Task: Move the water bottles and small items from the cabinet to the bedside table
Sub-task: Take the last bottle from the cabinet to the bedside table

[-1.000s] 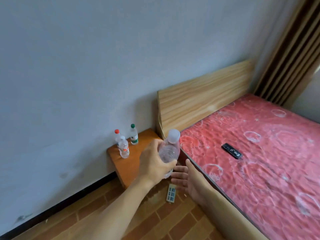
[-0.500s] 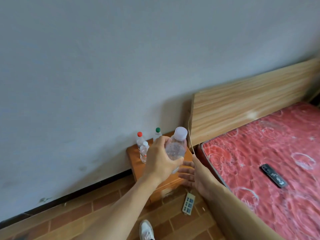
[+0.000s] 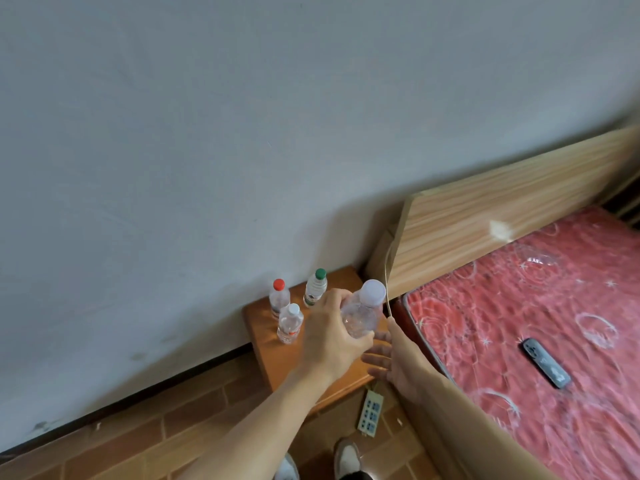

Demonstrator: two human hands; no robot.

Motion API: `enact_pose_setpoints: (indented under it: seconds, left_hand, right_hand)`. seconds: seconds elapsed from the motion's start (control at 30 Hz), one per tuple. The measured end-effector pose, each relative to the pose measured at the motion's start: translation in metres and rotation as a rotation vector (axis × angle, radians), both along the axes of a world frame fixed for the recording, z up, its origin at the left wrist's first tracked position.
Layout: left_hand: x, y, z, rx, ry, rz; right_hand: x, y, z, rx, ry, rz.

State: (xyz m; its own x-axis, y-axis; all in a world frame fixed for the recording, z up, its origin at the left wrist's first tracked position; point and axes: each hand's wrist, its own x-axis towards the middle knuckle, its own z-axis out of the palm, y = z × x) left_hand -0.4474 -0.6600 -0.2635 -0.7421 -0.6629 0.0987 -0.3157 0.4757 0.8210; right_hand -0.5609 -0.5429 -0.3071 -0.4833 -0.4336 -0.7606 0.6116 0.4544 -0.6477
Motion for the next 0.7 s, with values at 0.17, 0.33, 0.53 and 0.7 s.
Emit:
enact_pose_setpoints:
  seconds: [0.17,0.33,0.53,0.7]
  left_hand:
    - [-0.017,-0.015,-0.013,0.046,0.014,0.028]
    - [-0.042,-0.027,-0.035,0.028,-0.014,0.072]
    - [-0.077,-0.036,-0.08,0.044,-0.064,0.138]
    - [-0.102,-0.043,-0.132,0.048,-0.084,0.229]
  right_hand:
    - [-0.018,-0.019,-0.016,0.002,-0.033,0.021]
    - [-0.048,-0.038,-0.038,0.04,-0.077,0.068]
    - [-0.092,-0.059,-0.087,0.069,-0.166,0.1]
    - [-0.12,-0.072,-0.14,0.065,-0.222,0.076]
